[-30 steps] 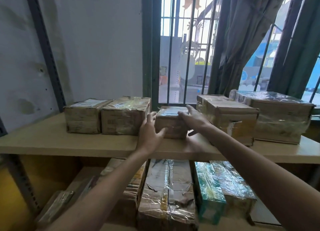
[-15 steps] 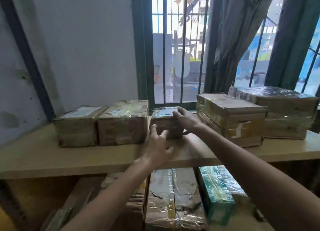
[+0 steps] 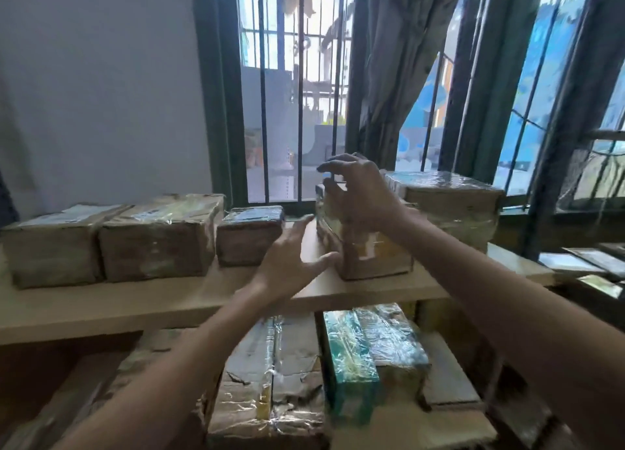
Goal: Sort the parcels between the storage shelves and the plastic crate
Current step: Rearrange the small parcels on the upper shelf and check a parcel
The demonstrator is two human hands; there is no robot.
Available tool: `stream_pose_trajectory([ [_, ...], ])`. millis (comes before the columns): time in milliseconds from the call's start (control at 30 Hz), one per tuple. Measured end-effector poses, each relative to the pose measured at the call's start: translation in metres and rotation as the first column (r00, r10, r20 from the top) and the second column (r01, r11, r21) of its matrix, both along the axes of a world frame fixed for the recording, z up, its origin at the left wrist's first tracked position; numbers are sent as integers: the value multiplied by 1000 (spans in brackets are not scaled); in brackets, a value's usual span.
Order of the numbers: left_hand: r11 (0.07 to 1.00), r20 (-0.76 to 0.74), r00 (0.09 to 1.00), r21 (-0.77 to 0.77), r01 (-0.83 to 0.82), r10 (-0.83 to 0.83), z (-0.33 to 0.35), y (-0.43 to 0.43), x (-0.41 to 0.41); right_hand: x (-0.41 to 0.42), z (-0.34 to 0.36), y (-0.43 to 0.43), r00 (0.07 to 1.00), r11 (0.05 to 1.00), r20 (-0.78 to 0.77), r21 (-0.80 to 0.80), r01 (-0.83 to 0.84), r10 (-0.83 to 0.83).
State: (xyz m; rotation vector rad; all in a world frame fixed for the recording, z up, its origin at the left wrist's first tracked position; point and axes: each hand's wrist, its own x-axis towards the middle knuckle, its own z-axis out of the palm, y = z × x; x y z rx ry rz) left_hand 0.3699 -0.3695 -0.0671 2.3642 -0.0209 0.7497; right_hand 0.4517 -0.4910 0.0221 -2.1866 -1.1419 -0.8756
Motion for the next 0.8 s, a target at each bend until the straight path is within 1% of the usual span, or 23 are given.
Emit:
stream_pose_trajectory([
  [33, 1000, 2, 1000, -25, 14, -14, 1, -10, 6, 3, 2, -12, 1000, 1000, 2, -23, 13, -13],
  [100, 998, -15, 1000, -52, 25, -26, -1, -29, 17, 10, 0, -36, 997, 994, -61, -102, 49, -56],
  [200, 997, -108, 994, -78, -27, 18, -12, -47, 32, 20, -11, -70, 980, 978, -155, -189, 93, -123],
  [267, 986, -151, 988, -157, -48, 24, -18, -50, 38, 27, -21, -83, 972, 977, -210, -207, 57, -102],
  [333, 974, -150, 989, -225, -27, -7, -20, -47, 38, 30, -28, -82, 959, 984, -283, -175, -21, -30],
  [400, 953, -89, 995, -302, 6, -34, -20, -47, 35, 32, -27, -83, 945, 991, -321, -90, -99, 65],
  [467, 914, 44, 999, -404, 22, -5, -17, -47, 30, 32, -21, -85, 936, 988, -316, 21, -154, 153],
  [533, 861, 185, 975, -508, -10, 121, -9, -48, 24, 31, -12, -87, 924, 966, -294, 157, -204, 243],
  [600, 797, 284, 927, -603, -27, 246, 7, -50, 19, 31, -2, -84, 895, 926, -292, 273, -259, 336],
  [633, 774, 315, 904, -632, -28, 290, 17, -52, 17, 33, 3, -81, 887, 917, -292, 287, -276, 359],
  [667, 765, 333, 886, -643, -37, 323, 27, -53, 15, 34, 7, -78, 887, 921, -292, 265, -285, 358],
  [733, 799, 337, 881, -596, -73, 332, 42, -55, 12, 40, 13, -73, 887, 932, -298, 186, -310, 354],
  [800, 849, 296, 916, -522, -81, 270, 48, -58, 10, 44, 20, -70, 880, 936, -319, 148, -320, 351],
])
